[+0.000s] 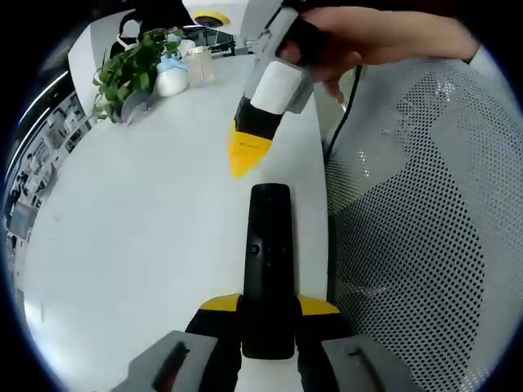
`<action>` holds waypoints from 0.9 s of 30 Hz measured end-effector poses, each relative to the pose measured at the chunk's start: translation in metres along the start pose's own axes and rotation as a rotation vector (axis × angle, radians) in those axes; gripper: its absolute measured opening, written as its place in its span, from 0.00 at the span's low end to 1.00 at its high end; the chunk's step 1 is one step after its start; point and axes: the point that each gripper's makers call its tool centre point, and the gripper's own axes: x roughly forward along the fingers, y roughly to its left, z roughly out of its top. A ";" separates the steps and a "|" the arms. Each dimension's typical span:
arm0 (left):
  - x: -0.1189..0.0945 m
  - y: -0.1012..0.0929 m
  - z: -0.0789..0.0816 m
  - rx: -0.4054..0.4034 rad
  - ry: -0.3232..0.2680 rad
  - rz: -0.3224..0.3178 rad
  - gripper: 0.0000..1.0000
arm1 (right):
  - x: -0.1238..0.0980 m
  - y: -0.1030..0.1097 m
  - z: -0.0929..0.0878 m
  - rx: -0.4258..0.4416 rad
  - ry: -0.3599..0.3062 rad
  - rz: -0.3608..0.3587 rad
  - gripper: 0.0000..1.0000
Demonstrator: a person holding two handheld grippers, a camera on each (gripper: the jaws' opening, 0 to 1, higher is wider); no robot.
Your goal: Press the specified remote control buttons in sequence, fully releasing each button before pressing the next.
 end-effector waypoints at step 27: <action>0.000 -0.002 0.000 0.023 -0.036 -0.030 0.24 | 0.001 0.009 -0.029 0.073 0.158 0.065 0.00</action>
